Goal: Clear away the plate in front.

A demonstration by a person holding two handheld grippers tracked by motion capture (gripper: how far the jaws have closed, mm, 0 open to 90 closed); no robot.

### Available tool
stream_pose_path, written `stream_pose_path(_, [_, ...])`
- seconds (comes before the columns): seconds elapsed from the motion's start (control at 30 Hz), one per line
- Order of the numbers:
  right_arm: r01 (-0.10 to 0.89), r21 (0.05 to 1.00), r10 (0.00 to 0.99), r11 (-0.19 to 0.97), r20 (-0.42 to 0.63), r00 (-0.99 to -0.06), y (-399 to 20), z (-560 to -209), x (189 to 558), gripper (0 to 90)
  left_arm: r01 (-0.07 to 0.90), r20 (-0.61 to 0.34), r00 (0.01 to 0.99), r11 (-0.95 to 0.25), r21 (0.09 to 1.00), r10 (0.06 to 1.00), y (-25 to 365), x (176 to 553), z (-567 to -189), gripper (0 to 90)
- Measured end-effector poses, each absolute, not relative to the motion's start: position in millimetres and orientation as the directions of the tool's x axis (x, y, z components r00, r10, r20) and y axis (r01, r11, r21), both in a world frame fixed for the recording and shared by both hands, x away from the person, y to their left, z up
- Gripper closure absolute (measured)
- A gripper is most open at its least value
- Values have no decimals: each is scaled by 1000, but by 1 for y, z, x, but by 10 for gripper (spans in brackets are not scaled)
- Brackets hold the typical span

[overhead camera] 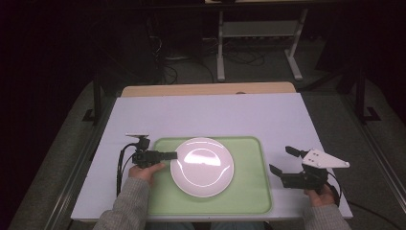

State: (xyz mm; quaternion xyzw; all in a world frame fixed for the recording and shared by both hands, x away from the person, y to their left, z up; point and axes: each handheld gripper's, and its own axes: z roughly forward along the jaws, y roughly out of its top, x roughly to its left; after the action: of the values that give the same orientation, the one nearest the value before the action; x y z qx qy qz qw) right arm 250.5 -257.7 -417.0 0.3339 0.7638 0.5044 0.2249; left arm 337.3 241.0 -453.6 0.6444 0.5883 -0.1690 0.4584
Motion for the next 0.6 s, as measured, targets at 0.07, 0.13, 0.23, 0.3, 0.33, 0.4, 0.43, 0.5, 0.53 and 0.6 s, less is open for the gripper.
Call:
stream_pose_path(0.07, [284, 920, 738, 269, -7, -675, -258, -417, 251, 133, 912, -751, 252, 110, 395, 611, 240, 336, -453, 850])
stream_pose_path(0.13, [286, 920, 737, 268, -5, -675, -258, -417, 251, 133, 910, -739, 261, 97, 403, 621, 240, 336, -453, 846])
stream_pose_path(0.23, [285, 920, 738, 269, -7, -675, -258, -417, 251, 133, 909, -731, 264, 92, 407, 629, 240, 335, -452, 842])
stream_pose_path(0.3, [286, 920, 738, 269, -6, -675, -258, -417, 250, 133, 909, -729, 262, 92, 407, 632, 240, 334, -453, 839])
stream_pose_path(0.33, [285, 920, 738, 269, -6, -675, -258, -417, 251, 133, 909, -723, 266, 85, 409, 638, 240, 334, -453, 838])
stream_pose_path(0.4, [285, 920, 737, 269, -6, -676, -258, -417, 251, 133, 907, -711, 272, 74, 414, 649, 240, 333, -454, 833])
stream_pose_path(0.43, [286, 920, 737, 269, -6, -676, -258, -417, 250, 133, 907, -707, 271, 72, 414, 653, 240, 333, -454, 830])
stream_pose_path(0.5, [286, 920, 738, 269, -6, -675, -258, -417, 250, 133, 909, -701, 267, 69, 410, 661, 239, 332, -455, 825])
stream_pose_path(0.53, [285, 920, 738, 269, -6, -675, -258, -417, 251, 133, 911, -699, 264, 67, 408, 665, 239, 332, -456, 822])
stream_pose_path(0.6, [286, 920, 737, 269, -6, -675, -258, -417, 251, 133, 911, -696, 263, 66, 407, 668, 239, 332, -456, 821])
